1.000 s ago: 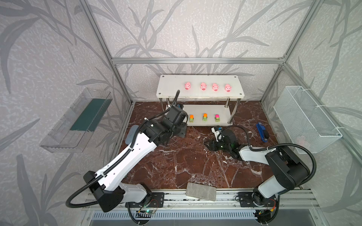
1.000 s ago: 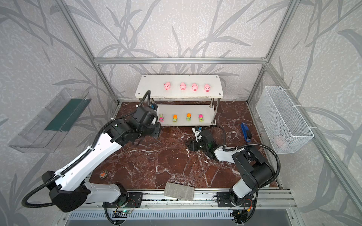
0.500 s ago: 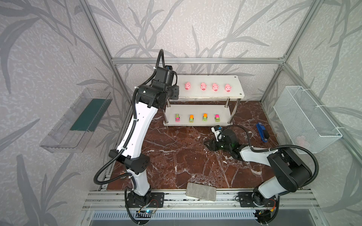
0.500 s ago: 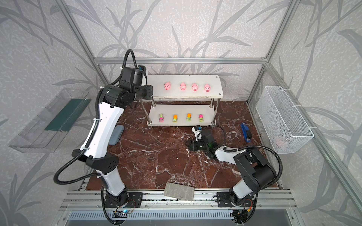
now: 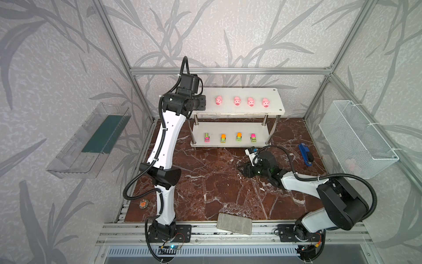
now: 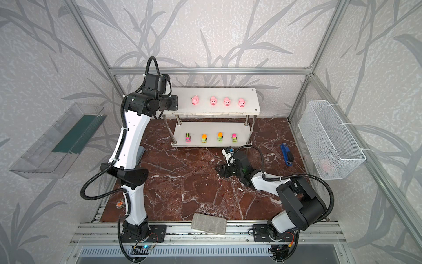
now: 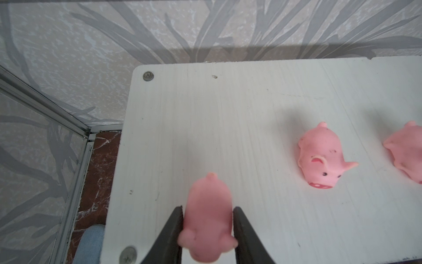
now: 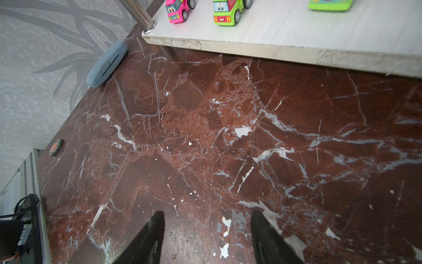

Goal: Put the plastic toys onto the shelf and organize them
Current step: 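Lower the pig at the end of the row and open the left gripper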

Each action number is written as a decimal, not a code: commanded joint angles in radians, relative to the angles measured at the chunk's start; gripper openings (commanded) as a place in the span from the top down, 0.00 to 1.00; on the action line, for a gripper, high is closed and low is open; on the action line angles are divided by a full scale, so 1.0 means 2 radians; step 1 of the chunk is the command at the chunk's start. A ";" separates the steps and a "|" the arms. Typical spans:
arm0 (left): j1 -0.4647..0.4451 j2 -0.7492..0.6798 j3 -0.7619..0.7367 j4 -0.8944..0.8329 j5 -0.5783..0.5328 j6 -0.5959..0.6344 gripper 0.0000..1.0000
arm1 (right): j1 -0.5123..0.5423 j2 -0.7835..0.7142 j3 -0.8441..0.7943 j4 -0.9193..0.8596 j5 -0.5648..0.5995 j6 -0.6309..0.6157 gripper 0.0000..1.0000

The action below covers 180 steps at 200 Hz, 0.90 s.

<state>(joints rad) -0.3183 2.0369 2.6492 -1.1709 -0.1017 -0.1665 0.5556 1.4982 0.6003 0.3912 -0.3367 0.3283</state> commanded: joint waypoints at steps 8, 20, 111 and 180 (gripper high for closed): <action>0.001 0.005 0.015 0.013 0.006 0.014 0.64 | 0.002 0.006 0.011 -0.003 0.004 -0.004 0.39; 0.002 0.007 0.015 0.021 0.005 0.016 0.64 | 0.002 0.008 0.012 -0.002 0.003 -0.004 0.39; 0.011 0.037 0.014 0.051 0.019 0.013 0.64 | 0.002 0.014 0.013 -0.007 0.010 -0.008 0.39; 0.013 0.025 -0.008 0.068 0.016 0.015 0.66 | 0.002 0.031 0.021 -0.003 0.007 -0.005 0.39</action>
<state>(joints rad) -0.2981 2.1113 2.6461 -1.0546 -0.0746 -0.1558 0.5556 1.5444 0.6094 0.3874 -0.3222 0.3237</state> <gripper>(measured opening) 0.343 0.610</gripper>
